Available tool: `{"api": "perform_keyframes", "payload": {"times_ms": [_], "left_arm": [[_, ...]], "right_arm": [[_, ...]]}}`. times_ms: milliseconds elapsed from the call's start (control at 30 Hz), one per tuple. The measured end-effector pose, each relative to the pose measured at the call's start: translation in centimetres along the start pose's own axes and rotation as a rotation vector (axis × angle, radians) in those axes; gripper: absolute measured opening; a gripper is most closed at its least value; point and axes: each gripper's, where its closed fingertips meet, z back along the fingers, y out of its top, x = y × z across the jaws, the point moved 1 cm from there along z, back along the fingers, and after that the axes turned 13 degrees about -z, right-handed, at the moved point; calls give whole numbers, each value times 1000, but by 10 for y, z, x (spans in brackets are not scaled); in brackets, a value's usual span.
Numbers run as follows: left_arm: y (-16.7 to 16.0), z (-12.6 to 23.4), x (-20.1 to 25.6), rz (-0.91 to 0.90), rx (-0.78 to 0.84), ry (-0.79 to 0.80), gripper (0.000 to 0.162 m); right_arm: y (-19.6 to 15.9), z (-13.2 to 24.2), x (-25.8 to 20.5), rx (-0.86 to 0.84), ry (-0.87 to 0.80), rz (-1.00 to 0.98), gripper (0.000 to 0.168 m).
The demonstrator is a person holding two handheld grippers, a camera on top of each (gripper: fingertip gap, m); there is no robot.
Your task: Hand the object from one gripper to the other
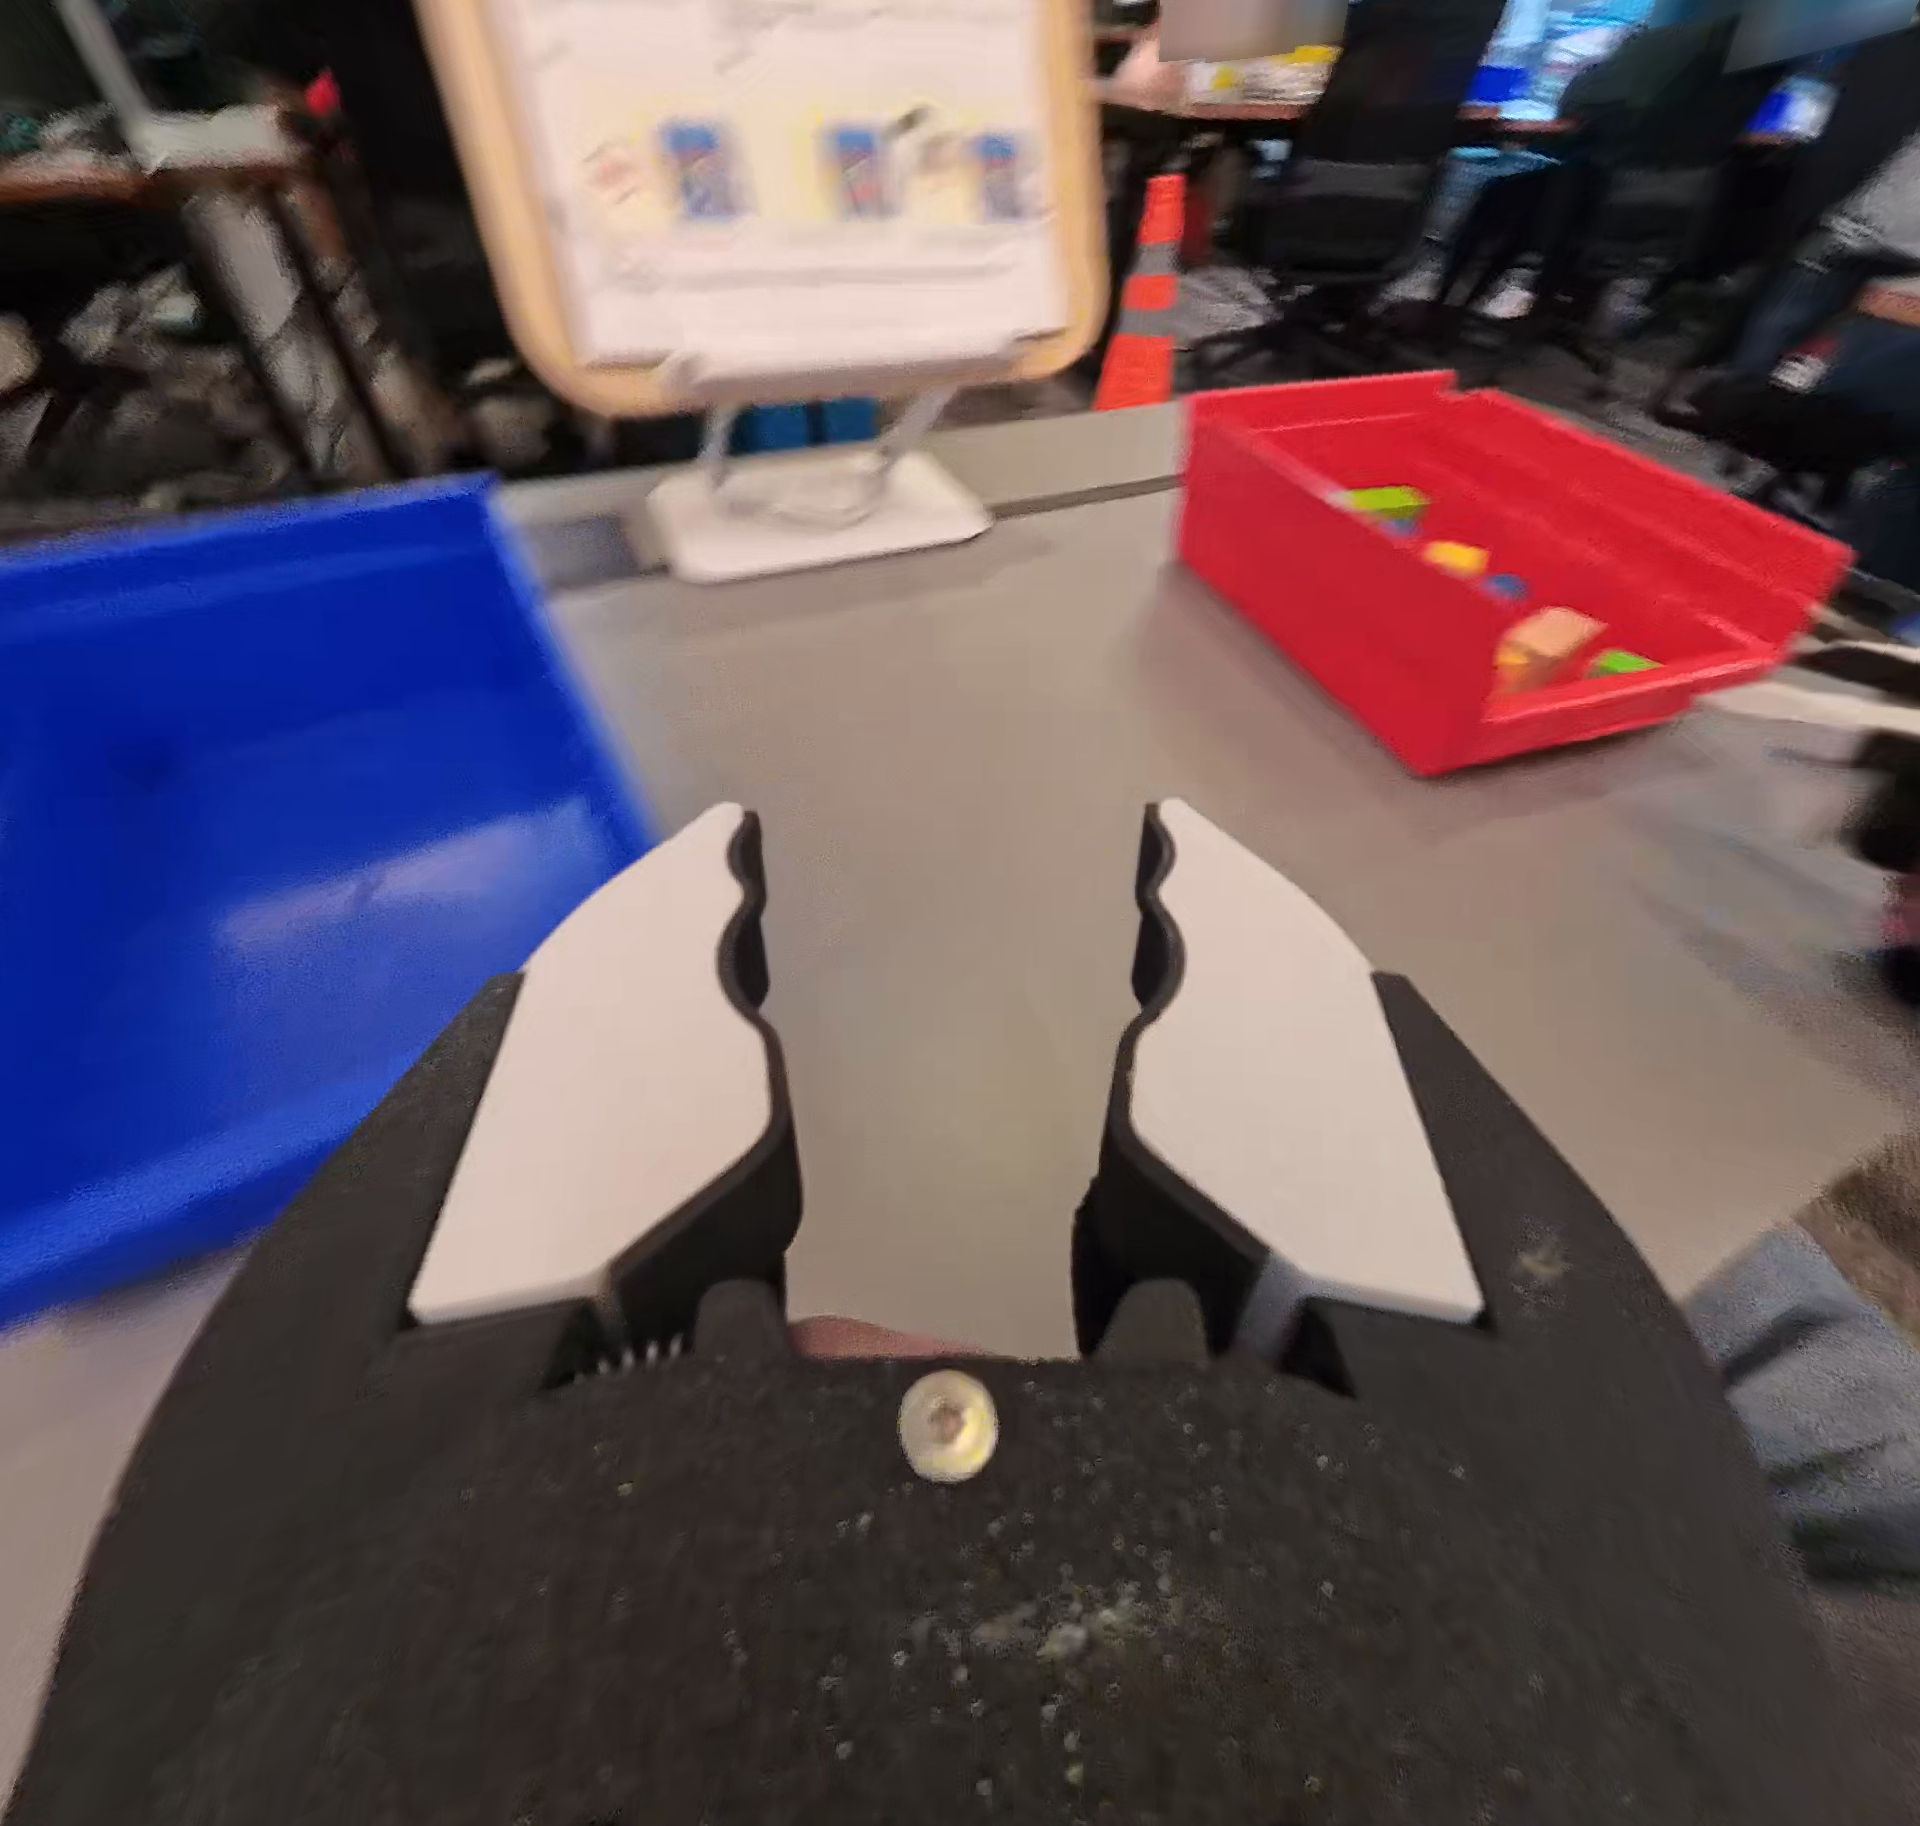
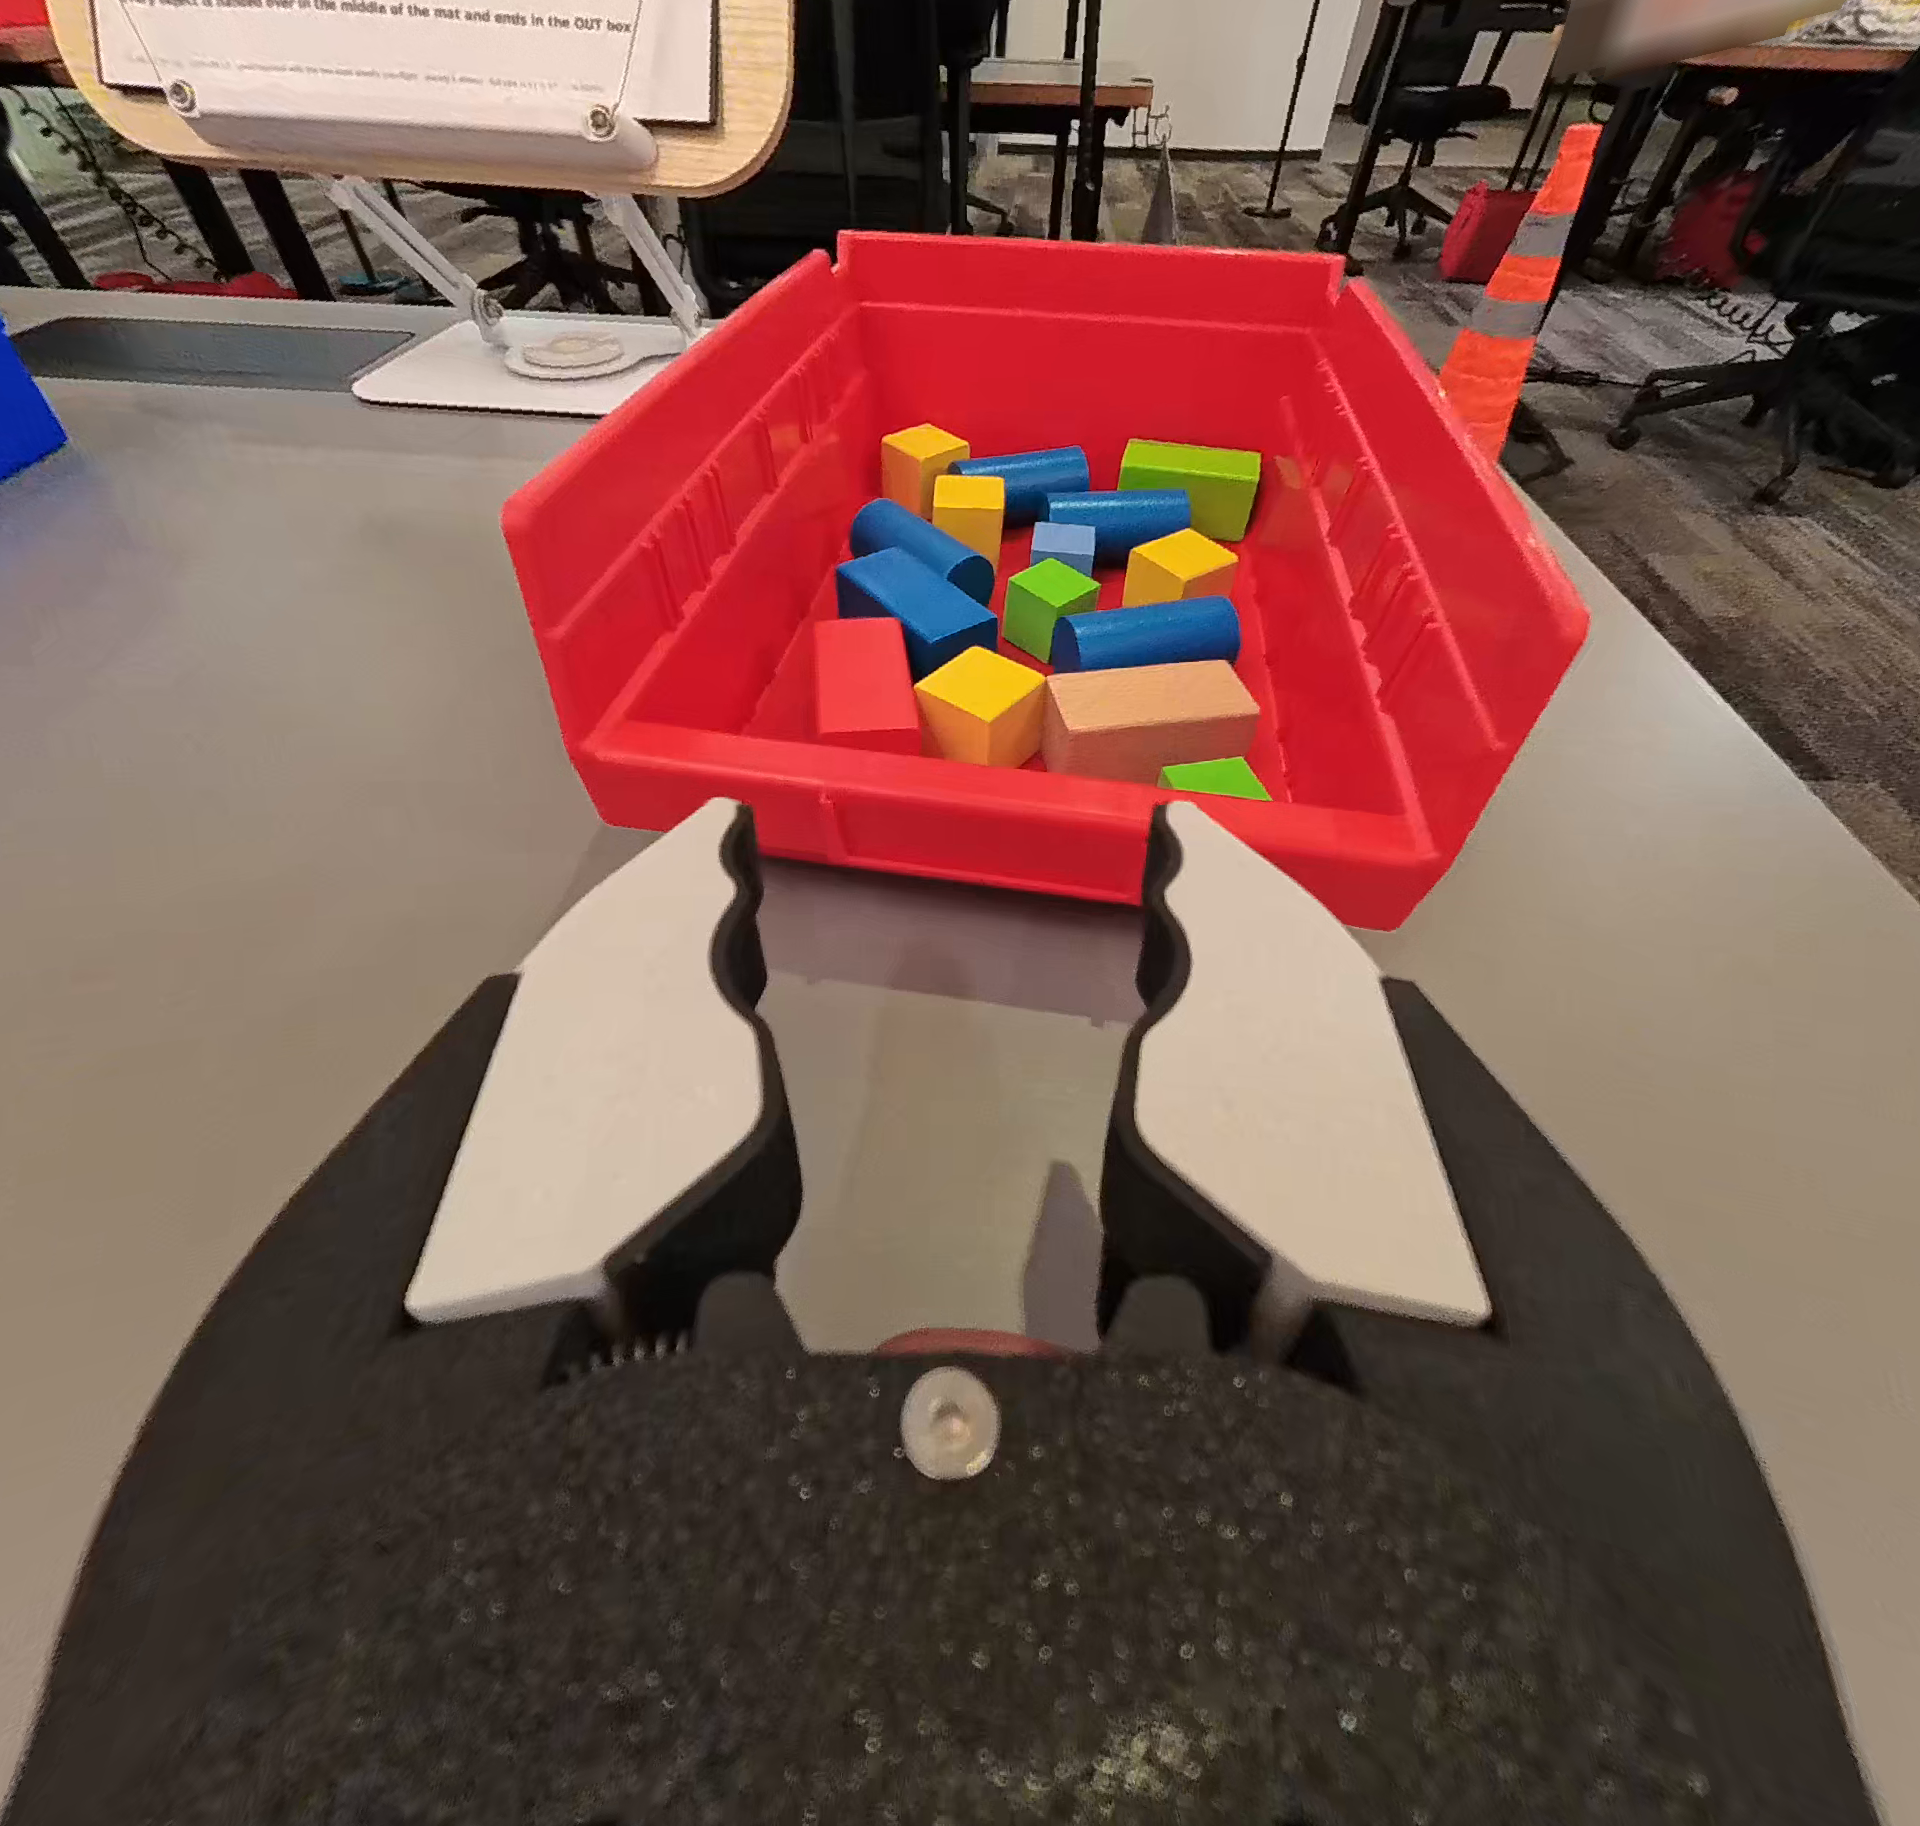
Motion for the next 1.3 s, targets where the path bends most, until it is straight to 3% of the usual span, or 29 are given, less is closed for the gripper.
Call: {"api": "perform_keyframes", "payload": {"times_ms": [100, 167, 233, 367, 467, 500, 567, 633, 733, 767, 833, 900, 967, 1033, 1133, 1300], "left_arm": [[55, -28, 82, -122, -20, -152, 69], [69, -59, 136, -167, -67, -251, 69], [64, -104, 176, -190, -116, -278, 67], [18, -203, 214, -158, -239, -188, 61], [-4, -248, 233, -24, -298, -198, 60], [-6, -257, 237, 15, -302, -203, 55], [-8, -266, 230, 16, -304, -147, 23], [-15, -267, 214, -56, -328, -62, 10], [-18, -261, 200, 37, -323, -49, 3], [-19, -259, 196, 47, -317, -47, 3], [-20, -249, 189, 30, -315, -16, 3], [-20, -234, 177, 42, -305, 2, 2], [-23, -217, 163, 92, -293, -6, 3], [-26, -196, 143, 89, -281, 29, 3], [-32, -162, 90, 95, -261, 118, 3], [-53, -110, -4, 44, -275, 298, 3]], "right_arm": [[1, 0, 7, 5, -35, 5, 72], [3, 2, 15, 13, -70, 5, 74], [7, 5, 26, 24, -116, -7, 74], [15, 9, 57, 45, -195, -52, 75], [5, 2, 74, -70, -217, -125, 77], [3, -2, 78, -96, -219, -151, 79], [4, -10, 85, -107, -217, -176, 75], [3, -23, 90, -120, -218, -220, 74], [-2, -42, 81, -151, -173, -316, 61], [-4, -46, 72, -162, -126, -322, 70], [-5, -45, 51, -189, -56, -396, 38], [-7, -37, 45, -256, -114, -396, 18], [6, -32, 29, -206, -110, -333, 10], [20, -29, 4, -136, -139, -214, 4], [25, -38, -54, -111, -57, -169, 4], [-2, -71, -159, -142, 58, -157, 3]]}}
